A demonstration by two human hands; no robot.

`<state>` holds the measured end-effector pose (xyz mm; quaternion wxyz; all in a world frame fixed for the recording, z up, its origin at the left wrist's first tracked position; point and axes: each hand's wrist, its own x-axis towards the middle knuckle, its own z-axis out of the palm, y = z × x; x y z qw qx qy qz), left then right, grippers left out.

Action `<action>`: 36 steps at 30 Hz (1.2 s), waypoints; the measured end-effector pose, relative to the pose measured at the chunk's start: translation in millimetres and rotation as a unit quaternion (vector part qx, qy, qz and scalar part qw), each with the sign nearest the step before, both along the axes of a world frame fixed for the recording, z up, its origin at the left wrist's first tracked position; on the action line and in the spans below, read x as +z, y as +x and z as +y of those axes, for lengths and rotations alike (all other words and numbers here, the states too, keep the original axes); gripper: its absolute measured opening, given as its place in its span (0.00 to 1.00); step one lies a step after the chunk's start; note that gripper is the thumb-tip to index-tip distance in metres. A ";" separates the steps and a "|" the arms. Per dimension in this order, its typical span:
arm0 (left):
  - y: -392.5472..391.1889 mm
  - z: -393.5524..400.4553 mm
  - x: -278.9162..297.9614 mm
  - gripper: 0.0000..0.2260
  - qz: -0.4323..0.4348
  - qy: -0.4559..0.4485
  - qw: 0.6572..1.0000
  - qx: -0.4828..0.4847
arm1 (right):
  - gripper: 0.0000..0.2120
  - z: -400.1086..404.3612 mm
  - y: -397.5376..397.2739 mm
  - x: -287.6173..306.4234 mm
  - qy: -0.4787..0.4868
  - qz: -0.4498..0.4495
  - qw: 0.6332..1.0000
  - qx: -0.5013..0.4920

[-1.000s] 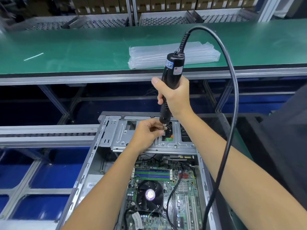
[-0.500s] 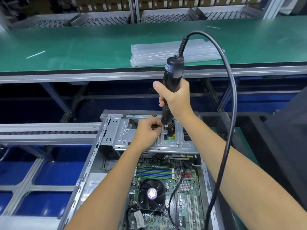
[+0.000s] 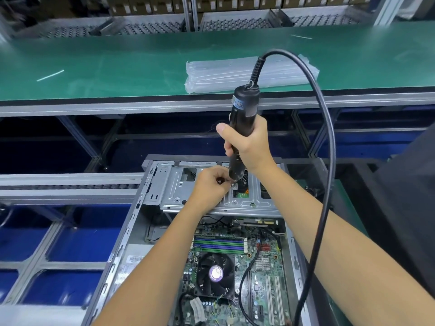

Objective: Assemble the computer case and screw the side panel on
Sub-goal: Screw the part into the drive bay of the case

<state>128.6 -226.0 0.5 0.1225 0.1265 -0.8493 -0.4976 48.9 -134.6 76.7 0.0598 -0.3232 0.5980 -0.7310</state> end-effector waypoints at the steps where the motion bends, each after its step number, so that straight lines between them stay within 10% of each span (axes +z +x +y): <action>1: 0.0 -0.1 0.0 0.13 -0.001 -0.002 1.000 -0.002 | 0.14 0.2 -0.2 -0.3 -0.002 0.000 1.000 0.002; 36: -21.8 59.0 16.4 0.06 0.065 -0.032 0.995 -0.062 | 0.12 117.1 8.4 44.4 -0.142 -0.055 0.975 -0.163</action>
